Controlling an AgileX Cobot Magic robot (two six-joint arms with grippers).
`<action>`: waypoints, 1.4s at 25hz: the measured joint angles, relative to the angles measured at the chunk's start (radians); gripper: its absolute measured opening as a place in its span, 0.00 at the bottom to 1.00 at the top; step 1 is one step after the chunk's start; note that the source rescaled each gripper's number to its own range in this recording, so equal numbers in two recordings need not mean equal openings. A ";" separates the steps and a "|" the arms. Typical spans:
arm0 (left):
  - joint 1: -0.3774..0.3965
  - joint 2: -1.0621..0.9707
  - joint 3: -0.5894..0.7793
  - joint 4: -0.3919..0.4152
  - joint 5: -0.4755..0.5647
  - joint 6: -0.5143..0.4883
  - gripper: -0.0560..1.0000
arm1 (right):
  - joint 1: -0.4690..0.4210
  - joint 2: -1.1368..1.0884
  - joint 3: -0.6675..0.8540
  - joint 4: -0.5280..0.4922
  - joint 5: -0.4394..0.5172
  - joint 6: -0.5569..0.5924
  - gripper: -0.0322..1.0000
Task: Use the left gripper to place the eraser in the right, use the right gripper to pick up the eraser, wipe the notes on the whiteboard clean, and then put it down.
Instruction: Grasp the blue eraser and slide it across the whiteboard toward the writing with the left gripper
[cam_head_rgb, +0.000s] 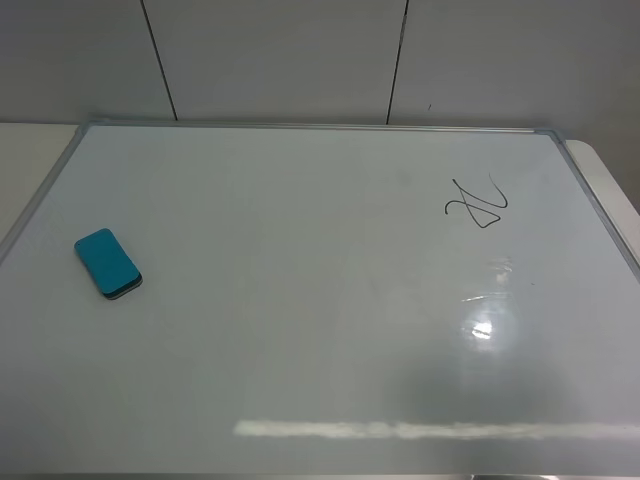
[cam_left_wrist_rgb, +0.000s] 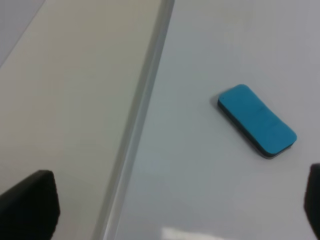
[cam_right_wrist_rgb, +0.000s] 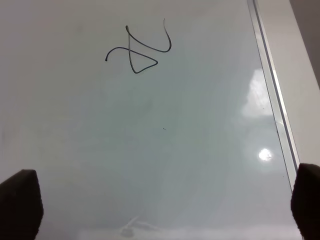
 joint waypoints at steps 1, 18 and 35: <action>0.000 0.000 0.000 0.000 0.000 0.000 1.00 | 0.000 0.000 0.000 0.000 0.000 0.000 1.00; 0.000 0.139 -0.036 0.038 0.002 -0.036 0.96 | 0.000 0.000 0.000 0.000 0.000 0.000 1.00; 0.000 1.167 -0.270 0.107 -0.368 0.050 0.06 | 0.000 0.000 0.000 0.000 0.000 0.000 1.00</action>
